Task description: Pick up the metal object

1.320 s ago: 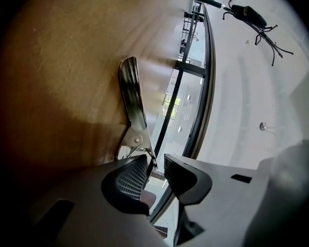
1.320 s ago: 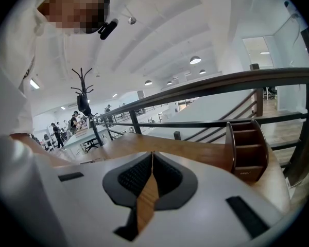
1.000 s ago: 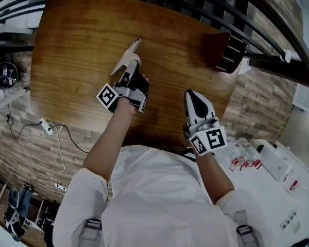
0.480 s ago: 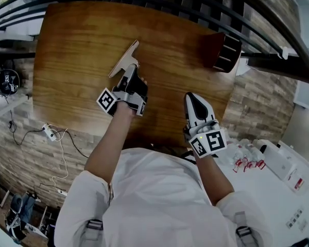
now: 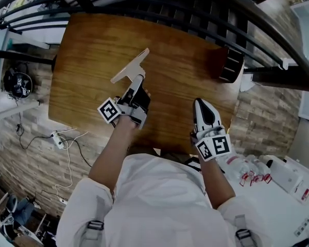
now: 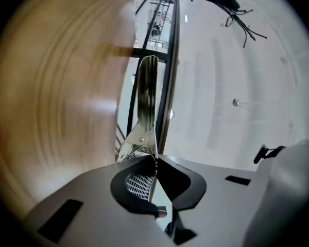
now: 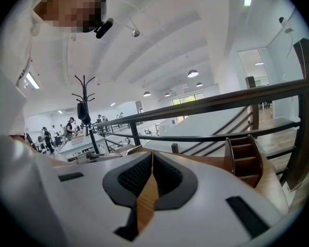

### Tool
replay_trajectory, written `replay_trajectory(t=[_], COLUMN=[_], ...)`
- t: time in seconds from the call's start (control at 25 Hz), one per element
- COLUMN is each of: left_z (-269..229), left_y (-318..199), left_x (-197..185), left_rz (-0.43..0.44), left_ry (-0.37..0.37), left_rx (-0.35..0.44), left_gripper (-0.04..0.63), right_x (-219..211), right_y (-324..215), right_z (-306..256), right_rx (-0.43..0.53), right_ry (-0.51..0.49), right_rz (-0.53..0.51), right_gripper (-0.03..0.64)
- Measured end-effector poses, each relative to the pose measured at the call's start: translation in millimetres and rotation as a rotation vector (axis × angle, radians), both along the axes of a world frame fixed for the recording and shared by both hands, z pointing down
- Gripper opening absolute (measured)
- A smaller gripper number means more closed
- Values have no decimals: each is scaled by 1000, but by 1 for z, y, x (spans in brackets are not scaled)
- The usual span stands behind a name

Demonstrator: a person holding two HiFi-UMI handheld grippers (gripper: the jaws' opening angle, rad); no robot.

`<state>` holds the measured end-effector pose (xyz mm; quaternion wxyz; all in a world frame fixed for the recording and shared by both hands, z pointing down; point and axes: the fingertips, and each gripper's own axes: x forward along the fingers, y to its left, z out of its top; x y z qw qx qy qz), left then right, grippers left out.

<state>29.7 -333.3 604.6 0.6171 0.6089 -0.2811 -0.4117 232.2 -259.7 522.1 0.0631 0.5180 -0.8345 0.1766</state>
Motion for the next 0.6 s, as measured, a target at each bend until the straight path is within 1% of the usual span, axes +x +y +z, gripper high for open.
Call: replay_trajectory(t=[0.2, 0.4, 0.6], left_z=[-55, -109, -150], left_y=[11, 26, 42], left_x=[-26, -47, -61], left_rz=[50, 78, 109], left_ry=[-154, -313, -511], left_rx=[148, 285, 392], left_gripper=[20, 20, 20], right_x=[-6, -8, -13], right_y=[5, 13, 29], right_z=[-32, -64, -91], right_rx=[82, 155, 215], right_ry=[10, 20, 11], right_rz=[35, 59, 86], right_gripper=[25, 25, 25])
